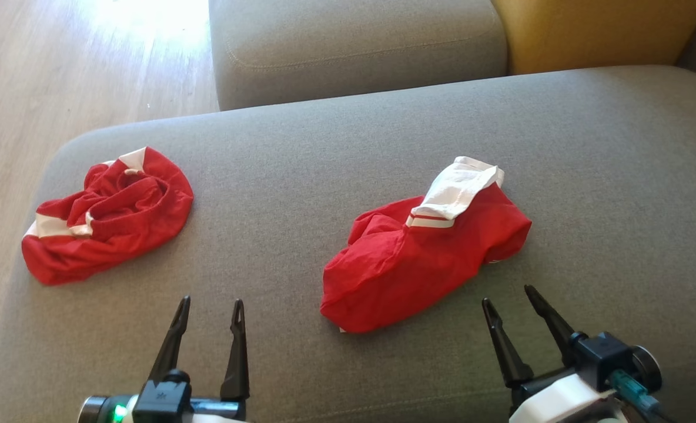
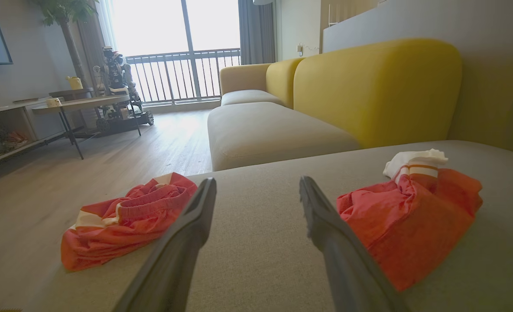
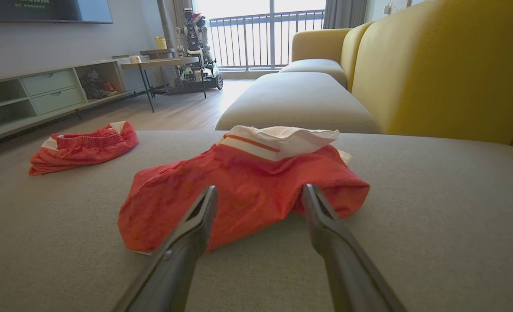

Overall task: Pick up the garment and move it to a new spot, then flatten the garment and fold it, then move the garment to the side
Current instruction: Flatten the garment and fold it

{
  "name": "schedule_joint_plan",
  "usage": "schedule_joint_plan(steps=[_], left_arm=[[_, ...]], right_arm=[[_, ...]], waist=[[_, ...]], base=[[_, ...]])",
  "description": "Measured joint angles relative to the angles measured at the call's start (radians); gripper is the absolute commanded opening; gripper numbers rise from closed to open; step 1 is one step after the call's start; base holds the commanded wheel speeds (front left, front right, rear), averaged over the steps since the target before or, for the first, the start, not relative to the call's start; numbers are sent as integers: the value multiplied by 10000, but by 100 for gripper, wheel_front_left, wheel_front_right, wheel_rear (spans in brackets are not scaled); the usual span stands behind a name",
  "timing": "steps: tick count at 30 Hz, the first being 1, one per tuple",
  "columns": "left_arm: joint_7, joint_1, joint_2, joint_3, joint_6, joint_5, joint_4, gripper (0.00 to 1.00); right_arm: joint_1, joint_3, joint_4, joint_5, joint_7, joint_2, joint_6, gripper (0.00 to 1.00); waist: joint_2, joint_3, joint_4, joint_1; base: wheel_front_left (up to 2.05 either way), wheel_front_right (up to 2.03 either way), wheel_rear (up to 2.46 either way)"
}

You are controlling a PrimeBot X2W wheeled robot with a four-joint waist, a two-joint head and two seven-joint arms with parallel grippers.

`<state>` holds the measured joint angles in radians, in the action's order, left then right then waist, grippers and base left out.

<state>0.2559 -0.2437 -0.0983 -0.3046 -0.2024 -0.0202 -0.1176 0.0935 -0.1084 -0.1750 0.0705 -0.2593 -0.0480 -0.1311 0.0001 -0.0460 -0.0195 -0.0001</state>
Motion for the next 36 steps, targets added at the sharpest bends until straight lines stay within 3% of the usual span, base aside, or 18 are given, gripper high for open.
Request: schedule_joint_plan(steps=[10,23,28,34,36], left_arm=[[0,-12,113,293,-71,-50,128,100],[0,-32,190,368,196,-67,303,100],[-2,252,182,56,1001,-142,1058,100],[-2,2811,219,-1085,2345,15,2713,100],[-2,3352,268,-1281,2522,19,3014,100]], right_arm=[[4,142,48,12,0,2,0,100],[4,121,123,65,0,2,0,100],[-16,-21,443,104,0,2,0,100],[-409,-255,700,84,0,4,0,100],[-534,-280,757,86,-2,4,0,100]], waist=[[0,-102,5,0],[0,-110,7,0],[0,64,-239,0],[0,472,-868,0],[0,558,-999,0]], base=[[0,0,0],[0,0,0],[0,0,0],[0,0,0],[0,0,0]])
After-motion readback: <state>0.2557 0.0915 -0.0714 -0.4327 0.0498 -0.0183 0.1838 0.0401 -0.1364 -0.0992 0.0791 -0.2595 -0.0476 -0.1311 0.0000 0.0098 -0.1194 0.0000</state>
